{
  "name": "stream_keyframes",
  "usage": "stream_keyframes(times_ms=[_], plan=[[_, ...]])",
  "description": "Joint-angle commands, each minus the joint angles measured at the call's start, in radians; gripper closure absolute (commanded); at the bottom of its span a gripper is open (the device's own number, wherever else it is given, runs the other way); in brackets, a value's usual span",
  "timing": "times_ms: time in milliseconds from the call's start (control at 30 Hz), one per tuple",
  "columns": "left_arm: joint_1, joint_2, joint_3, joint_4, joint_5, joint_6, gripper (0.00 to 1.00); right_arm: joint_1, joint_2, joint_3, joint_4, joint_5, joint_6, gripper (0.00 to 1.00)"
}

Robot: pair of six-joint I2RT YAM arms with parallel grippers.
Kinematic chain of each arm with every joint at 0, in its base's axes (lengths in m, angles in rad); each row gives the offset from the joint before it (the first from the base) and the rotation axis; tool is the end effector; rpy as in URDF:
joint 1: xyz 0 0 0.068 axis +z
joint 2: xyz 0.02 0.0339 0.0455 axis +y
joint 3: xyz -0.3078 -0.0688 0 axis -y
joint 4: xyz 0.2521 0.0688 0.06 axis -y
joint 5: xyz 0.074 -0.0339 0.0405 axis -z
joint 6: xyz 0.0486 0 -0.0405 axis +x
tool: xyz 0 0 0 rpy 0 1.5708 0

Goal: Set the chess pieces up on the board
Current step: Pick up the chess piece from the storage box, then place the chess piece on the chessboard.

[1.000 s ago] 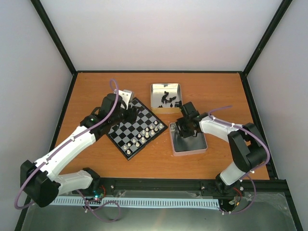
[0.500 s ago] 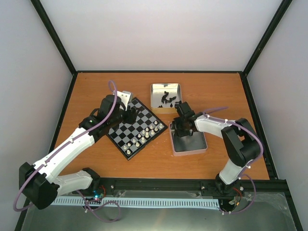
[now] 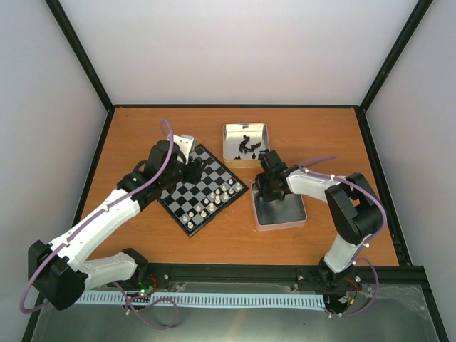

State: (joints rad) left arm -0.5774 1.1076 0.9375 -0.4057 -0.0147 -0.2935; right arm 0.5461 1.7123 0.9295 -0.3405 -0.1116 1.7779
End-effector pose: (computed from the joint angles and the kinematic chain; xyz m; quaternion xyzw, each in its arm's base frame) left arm 0.2048 -0.1325 0.3386 0.1208 0.8704 -0.1954 0.4354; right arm 0.2855 0.1798 0.1727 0.5523 0.8018 0.2249 0.0382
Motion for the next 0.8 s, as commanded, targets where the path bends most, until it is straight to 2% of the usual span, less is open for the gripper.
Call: stream_keyframes(times_ms=[0, 200, 400, 600, 767], plan=[[0.005, -0.007, 0.002, 0.007, -0.009, -0.006, 0.47, 0.008, -0.026, 0.006, -0.067, 0.109, -0.076, 0.91], [0.005, -0.004, 0.003, 0.001, -0.015, -0.035, 0.47, 0.005, -0.138, -0.003, -0.061, 0.236, -0.284, 0.94], [0.006, 0.004, 0.015, -0.02, 0.019, -0.092, 0.47, 0.014, -0.248, 0.012, -0.032, 0.326, -0.586, 0.96], [0.005, -0.001, -0.024, 0.026, 0.326, -0.179, 0.39, 0.053, -0.351, 0.031, 0.076, 0.222, -0.853, 0.96], [0.005, -0.032, -0.123, 0.264, 0.655, -0.244, 0.33, 0.063, -0.402, 0.021, 0.221, -0.1, -0.981, 0.97]])
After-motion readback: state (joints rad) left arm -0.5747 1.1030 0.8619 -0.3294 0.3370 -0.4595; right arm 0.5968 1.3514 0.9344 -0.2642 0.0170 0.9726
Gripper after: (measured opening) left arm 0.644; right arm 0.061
